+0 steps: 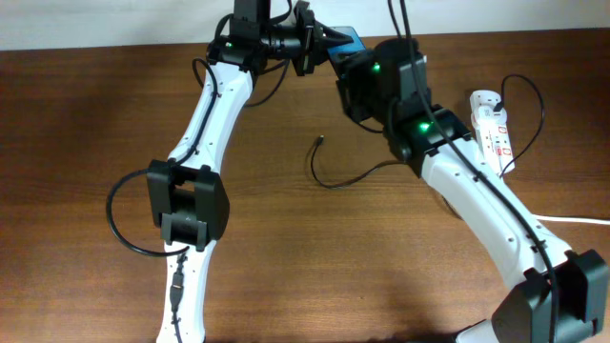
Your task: Plug charger to phone and switch on socket
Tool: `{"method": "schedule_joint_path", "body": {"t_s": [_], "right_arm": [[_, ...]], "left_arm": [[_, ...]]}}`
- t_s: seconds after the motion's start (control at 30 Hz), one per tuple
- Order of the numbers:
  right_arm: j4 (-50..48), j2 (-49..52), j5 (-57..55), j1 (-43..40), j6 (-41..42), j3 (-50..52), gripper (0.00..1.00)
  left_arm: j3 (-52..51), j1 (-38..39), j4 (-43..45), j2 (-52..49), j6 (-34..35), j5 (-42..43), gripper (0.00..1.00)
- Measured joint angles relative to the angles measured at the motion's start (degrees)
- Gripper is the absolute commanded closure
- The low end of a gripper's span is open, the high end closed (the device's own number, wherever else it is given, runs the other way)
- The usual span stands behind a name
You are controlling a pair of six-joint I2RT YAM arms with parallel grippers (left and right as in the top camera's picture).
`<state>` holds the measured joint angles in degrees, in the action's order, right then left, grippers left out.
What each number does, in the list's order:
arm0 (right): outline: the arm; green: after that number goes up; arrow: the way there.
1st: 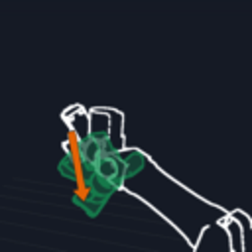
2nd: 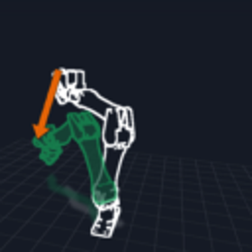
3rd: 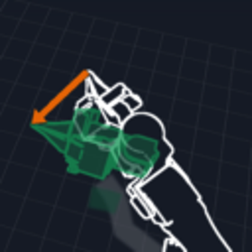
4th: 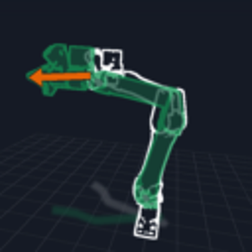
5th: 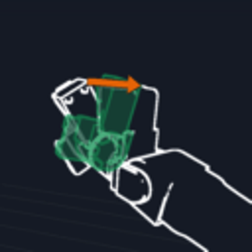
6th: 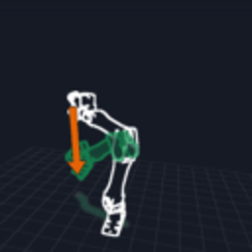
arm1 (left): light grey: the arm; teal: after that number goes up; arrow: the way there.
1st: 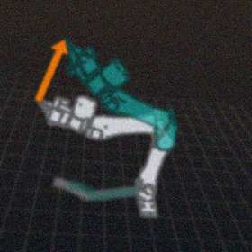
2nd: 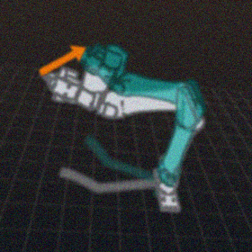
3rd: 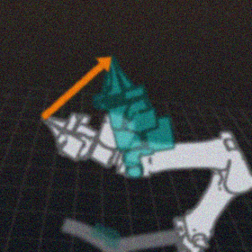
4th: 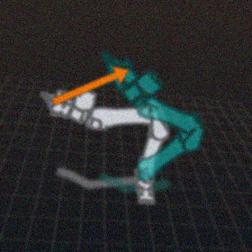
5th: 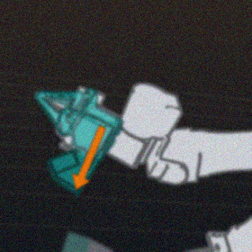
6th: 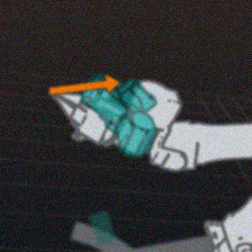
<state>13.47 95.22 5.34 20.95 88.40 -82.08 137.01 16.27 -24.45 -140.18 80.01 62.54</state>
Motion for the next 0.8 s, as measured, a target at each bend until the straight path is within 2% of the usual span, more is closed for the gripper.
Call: {"method": "schedule_joint_path", "body": {"t_s": [0.07, 0.13, 0.2, 0.37, 0.43, 0.6, 0.7, 0.8], "right_arm": [[0.37, 0.00, 0.26, -1.40, -3.06, 0.00, 0.32], [0.81, 0.00, 1.66, -3.76, -8.17, 0.00, 0.16], [0.94, 0.00, 4.02, -6.05, -12.87, 0.00, 0.07], [2.38, 0.00, 15.02, -12.46, -26.05, 0.00, 0.07], [6.12, 0.00, 20.06, -15.13, -32.04, 0.00, 0.10], [16.35, 0.11, 24.57, -17.14, -42.42, 0.02, 0.26], [19.08, 0.70, 24.96, -15.93, -46.53, 0.00, 0.41], [19.21, 2.73, 24.46, -13.60, -48.30, 0.00, 0.48]], "left_arm": [[0.00, -0.33, 0.00, 0.00, -2.89, -0.04, 1.00], [0.00, -1.05, -1.49, 0.00, -6.19, -0.04, 1.00], [0.00, -2.08, -2.71, 0.00, -9.49, 0.04, 1.00], [0.02, -6.08, -8.13, 0.00, -19.85, 2.12, 1.00], [0.11, -8.33, -13.07, 0.00, -26.77, 4.15, 1.00], [0.26, -13.33, -31.71, 0.00, -43.58, 5.95, 1.00], [0.28, -17.33, -43.63, 0.00, -54.62, 3.15, 1.00], [0.31, -20.44, -50.03, 0.00, -60.89, -1.40, 1.00]]}}
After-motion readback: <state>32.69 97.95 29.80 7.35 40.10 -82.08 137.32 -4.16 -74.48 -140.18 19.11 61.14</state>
